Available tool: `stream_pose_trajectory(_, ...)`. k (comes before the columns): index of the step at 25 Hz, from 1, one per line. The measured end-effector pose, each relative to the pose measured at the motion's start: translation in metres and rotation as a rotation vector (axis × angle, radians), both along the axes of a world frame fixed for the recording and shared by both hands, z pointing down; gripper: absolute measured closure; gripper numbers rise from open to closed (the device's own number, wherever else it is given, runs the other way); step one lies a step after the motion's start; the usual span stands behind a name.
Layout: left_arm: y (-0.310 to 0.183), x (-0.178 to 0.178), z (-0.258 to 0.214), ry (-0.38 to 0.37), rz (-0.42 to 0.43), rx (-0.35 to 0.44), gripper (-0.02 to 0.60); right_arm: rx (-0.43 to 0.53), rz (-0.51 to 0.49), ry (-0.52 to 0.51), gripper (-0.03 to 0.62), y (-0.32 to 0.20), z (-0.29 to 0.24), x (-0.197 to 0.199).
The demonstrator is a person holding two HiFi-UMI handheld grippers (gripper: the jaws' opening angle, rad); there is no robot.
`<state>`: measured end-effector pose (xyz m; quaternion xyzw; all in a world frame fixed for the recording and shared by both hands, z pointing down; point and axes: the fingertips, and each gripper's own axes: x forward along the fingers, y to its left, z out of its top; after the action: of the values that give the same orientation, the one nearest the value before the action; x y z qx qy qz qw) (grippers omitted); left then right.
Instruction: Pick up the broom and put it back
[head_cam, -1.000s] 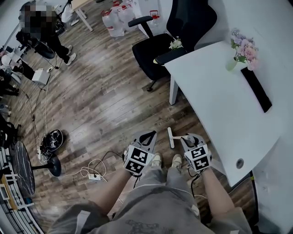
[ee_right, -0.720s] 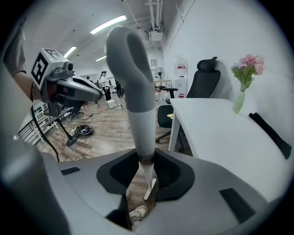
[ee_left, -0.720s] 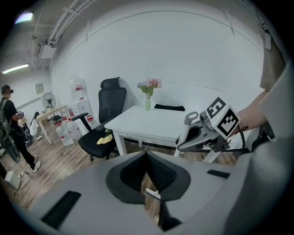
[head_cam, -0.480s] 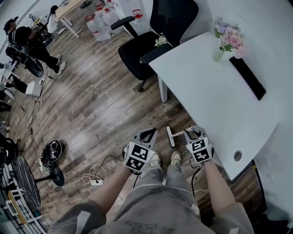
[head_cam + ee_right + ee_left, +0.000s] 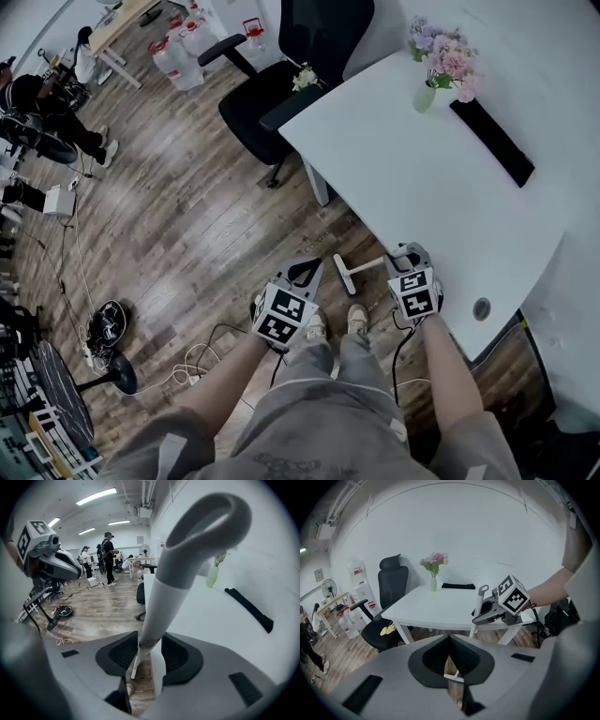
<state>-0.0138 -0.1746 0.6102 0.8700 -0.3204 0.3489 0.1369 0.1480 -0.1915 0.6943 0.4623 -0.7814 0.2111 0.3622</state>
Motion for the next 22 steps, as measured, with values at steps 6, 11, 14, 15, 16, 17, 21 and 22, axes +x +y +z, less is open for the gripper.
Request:
stream_pose_trajectory(6, 0.002, 0.003, 0.003, -0.005, 0.008, -0.009, 0.565, -0.019, 0.066, -0.041, 0.368, 0.007, 0.006, 0.01)
stream_pose_trajectory(11, -0.001, -0.002, -0.01, 0.004, -0.005, 0.013, 0.565, -0.02, 0.166, -0.142, 0.365, 0.016, -0.017, 0.016)
stream_pose_trajectory(14, -0.004, -0.006, -0.024, 0.016, -0.015, 0.04, 0.565, -0.003, 0.18, -0.175, 0.361, 0.019, -0.043, 0.018)
stream_pose_trajectory(15, -0.005, -0.008, -0.029, 0.017, -0.018, 0.05, 0.565, 0.003, 0.181, -0.184, 0.361, 0.02, -0.052, 0.019)
stream_pose_trajectory(16, -0.006, -0.011, -0.035, 0.017, -0.021, 0.062, 0.565, 0.012, 0.182, -0.187, 0.361, 0.021, -0.062, 0.02)
stream_pose_trajectory(17, -0.008, -0.014, -0.041, 0.018, -0.025, 0.076, 0.565, 0.025, 0.182, -0.185, 0.361, 0.021, -0.072, 0.022)
stream_pose_trajectory(21, -0.013, -0.019, -0.065, 0.043, -0.045, 0.117, 0.565, 0.083, 0.194, -0.196, 0.353, 0.017, -0.112, 0.032)
stream_pose_trajectory(22, -0.013, -0.019, -0.071, 0.053, -0.047, 0.127, 0.565, 0.099, 0.2, -0.211, 0.353, 0.015, -0.123, 0.034)
